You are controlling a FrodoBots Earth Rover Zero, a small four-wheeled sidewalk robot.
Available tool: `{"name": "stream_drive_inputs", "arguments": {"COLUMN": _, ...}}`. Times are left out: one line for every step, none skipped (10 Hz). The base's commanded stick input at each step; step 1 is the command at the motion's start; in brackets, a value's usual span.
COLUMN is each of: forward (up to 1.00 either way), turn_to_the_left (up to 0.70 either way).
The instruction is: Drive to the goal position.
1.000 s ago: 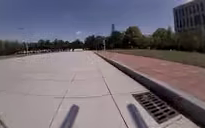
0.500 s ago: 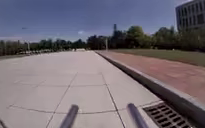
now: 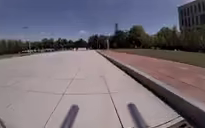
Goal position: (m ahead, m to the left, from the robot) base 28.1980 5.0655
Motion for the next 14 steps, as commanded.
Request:
{"name": "stream_drive_inputs", "arguments": {"forward": 0.70, "turn_to_the_left": 0.00}}
{"name": "stream_drive_inputs", "arguments": {"forward": 0.70, "turn_to_the_left": 0.00}}
{"name": "stream_drive_inputs", "arguments": {"forward": 0.70, "turn_to_the_left": 0.00}}
{"name": "stream_drive_inputs", "arguments": {"forward": 0.70, "turn_to_the_left": 0.00}}
{"name": "stream_drive_inputs", "arguments": {"forward": 0.70, "turn_to_the_left": 0.00}}
{"name": "stream_drive_inputs", "arguments": {"forward": 0.70, "turn_to_the_left": 0.00}}
{"name": "stream_drive_inputs", "arguments": {"forward": 0.70, "turn_to_the_left": 0.00}}
{"name": "stream_drive_inputs", "arguments": {"forward": 0.70, "turn_to_the_left": 0.00}}
{"name": "stream_drive_inputs", "arguments": {"forward": 0.70, "turn_to_the_left": 0.00}}
{"name": "stream_drive_inputs", "arguments": {"forward": 0.70, "turn_to_the_left": 0.00}}
{"name": "stream_drive_inputs", "arguments": {"forward": 0.70, "turn_to_the_left": 0.00}}
{"name": "stream_drive_inputs", "arguments": {"forward": 0.70, "turn_to_the_left": 0.00}}
{"name": "stream_drive_inputs", "arguments": {"forward": 0.70, "turn_to_the_left": 0.00}}
{"name": "stream_drive_inputs", "arguments": {"forward": 0.70, "turn_to_the_left": 0.00}}
